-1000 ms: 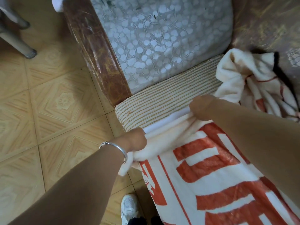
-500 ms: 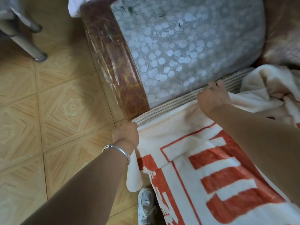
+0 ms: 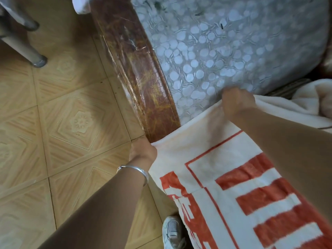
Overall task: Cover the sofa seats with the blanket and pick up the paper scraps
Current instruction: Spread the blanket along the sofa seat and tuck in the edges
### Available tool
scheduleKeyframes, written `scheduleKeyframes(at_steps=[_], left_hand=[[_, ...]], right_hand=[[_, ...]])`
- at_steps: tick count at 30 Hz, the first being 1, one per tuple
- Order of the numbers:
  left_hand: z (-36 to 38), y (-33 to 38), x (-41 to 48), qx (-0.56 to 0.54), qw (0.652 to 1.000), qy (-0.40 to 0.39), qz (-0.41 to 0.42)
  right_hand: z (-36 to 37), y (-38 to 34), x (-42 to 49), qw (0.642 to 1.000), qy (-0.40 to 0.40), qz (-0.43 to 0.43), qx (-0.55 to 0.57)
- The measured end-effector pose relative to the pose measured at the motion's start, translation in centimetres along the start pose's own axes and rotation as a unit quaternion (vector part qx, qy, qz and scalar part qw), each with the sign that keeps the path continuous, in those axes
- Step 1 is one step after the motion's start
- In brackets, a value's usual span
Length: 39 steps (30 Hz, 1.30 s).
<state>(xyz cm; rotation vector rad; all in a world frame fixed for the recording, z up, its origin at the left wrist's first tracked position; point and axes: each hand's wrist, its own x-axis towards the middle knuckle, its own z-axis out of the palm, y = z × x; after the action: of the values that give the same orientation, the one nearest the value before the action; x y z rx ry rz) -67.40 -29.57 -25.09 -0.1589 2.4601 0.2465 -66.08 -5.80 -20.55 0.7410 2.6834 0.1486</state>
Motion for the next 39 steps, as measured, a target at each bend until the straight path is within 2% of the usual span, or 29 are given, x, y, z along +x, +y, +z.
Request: scheduleKeyframes(at_steps=[5, 8, 11, 14, 17, 22, 25, 28, 31, 34, 37, 39], left_hand=[[-0.2, 0.1, -0.5, 0.071, 0.994, -0.082, 0.022], [-0.2, 0.4, -1.5, 0.149, 0.984, -0.078, 0.052], [-0.7, 2.0, -3.1, 0.225, 0.959, -0.004, 0.175], [-0.6, 3.7, -4.6, 0.150, 0.943, 0.030, 0.295], [0.2, 4.2, -4.8, 0.166, 0.914, 0.035, 0.370], [1.4, 3.8, -4.6, 0.237, 0.883, 0.080, 0.396], [1.5, 4.4, -5.4, 0.311, 0.850, 0.050, 0.421], [1.0, 6.7, -6.0, 0.358, 0.849, 0.035, 0.387], [1.2, 10.1, -7.2, 0.374, 0.851, 0.049, 0.366], [2.9, 13.7, -9.0, 0.356, 0.824, 0.064, 0.435], [5.5, 16.7, -11.1, 0.330, 0.797, 0.039, 0.505], [7.3, 18.8, -12.2, 0.360, 0.792, 0.011, 0.493]], right_hand=[[0.4, 0.1, 0.1, 0.999, -0.025, -0.017, 0.011], [0.2, 0.6, -0.1, 1.000, -0.026, -0.015, 0.004], [0.1, 1.0, -0.3, 1.000, -0.017, 0.004, 0.005], [0.2, 1.1, -0.2, 1.000, -0.005, 0.015, 0.013], [0.1, 1.4, 0.0, 0.999, -0.006, 0.022, 0.023], [0.0, 2.2, -0.4, 0.998, -0.056, -0.010, 0.037], [0.0, 2.9, -1.9, 0.995, -0.072, -0.053, 0.043], [0.1, 4.0, -3.0, 0.989, -0.065, -0.094, 0.094], [0.4, 6.7, -4.1, 0.985, -0.036, -0.097, 0.141], [1.1, 10.2, -5.6, 0.982, -0.021, -0.102, 0.160], [1.9, 13.2, -6.8, 0.981, -0.003, -0.098, 0.167], [2.7, 16.0, -8.0, 0.982, 0.000, -0.079, 0.170]])
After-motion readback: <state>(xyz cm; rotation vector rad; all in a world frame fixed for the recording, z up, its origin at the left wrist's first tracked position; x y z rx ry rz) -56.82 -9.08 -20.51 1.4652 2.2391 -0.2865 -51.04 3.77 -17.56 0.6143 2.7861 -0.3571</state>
